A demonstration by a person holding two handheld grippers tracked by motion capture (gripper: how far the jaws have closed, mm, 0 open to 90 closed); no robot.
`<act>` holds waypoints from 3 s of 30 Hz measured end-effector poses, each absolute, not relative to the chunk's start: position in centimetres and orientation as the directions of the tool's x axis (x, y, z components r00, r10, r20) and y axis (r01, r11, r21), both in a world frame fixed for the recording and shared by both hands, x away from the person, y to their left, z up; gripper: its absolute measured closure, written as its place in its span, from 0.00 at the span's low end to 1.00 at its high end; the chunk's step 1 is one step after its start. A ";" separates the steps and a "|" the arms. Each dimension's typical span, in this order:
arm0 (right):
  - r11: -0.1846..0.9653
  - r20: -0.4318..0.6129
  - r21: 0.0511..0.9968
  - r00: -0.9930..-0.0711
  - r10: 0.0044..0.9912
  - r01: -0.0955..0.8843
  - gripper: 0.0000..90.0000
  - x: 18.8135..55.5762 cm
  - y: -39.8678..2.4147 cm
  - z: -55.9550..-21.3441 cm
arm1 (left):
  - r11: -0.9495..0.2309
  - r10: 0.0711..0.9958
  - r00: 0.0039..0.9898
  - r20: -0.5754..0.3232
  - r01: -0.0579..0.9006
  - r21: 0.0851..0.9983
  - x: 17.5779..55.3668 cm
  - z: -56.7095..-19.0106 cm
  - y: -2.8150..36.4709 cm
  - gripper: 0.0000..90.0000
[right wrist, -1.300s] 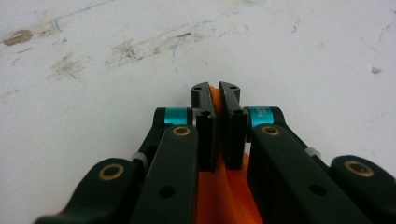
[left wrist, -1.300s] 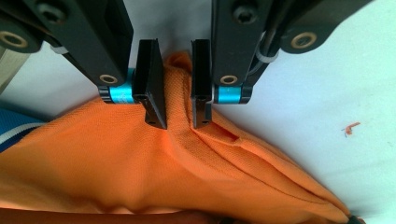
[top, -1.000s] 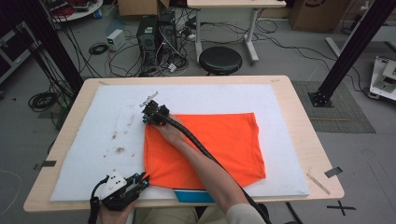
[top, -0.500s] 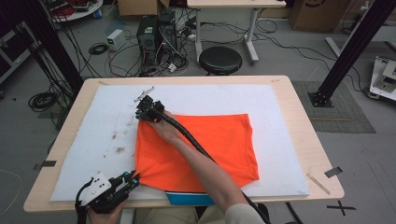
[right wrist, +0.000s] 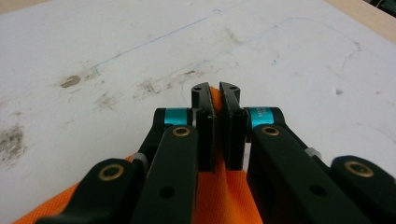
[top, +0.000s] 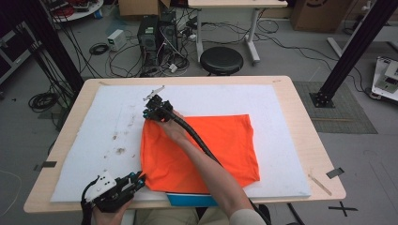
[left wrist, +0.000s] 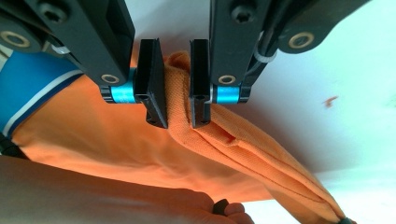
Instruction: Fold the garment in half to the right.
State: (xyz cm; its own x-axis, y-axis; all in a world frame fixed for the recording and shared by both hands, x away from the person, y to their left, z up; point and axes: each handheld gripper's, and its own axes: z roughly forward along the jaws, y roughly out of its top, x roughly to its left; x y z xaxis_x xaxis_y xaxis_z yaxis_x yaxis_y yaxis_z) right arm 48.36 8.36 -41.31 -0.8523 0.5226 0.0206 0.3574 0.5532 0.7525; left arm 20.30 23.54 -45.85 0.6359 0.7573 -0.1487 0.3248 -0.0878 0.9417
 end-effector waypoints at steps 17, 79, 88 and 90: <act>0.548 0.036 0.752 -0.853 0.521 0.367 0.98 48.6 4.7 -40.5 | -0.177 0.700 0.704 -0.118 0.332 0.926 21.8 -44.4 19.7 0.86; 0.443 0.054 0.781 -0.754 0.655 0.440 0.97 48.8 -8.6 -40.3 | -0.301 0.600 0.797 -0.060 0.295 0.907 24.5 -42.7 7.5 0.87; 0.437 0.049 0.780 -0.739 0.671 0.449 0.97 48.8 -10.2 -40.6 | -0.306 0.582 0.811 -0.065 0.292 0.906 25.0 -42.6 5.8 0.87; 0.431 0.053 0.779 -0.734 0.678 0.455 0.97 48.8 -10.8 -40.5 | -0.309 0.579 0.813 -0.065 0.292 0.905 25.1 -42.6 5.4 0.87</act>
State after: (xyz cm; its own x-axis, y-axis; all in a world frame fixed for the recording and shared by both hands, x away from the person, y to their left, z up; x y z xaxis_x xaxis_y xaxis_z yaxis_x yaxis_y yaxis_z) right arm 48.82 -10.77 -40.53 -0.7335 0.6776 0.0532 0.4551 0.4315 0.7790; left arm 25.09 5.43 -42.65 0.8129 0.5787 -0.0654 0.2924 -0.3085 0.9051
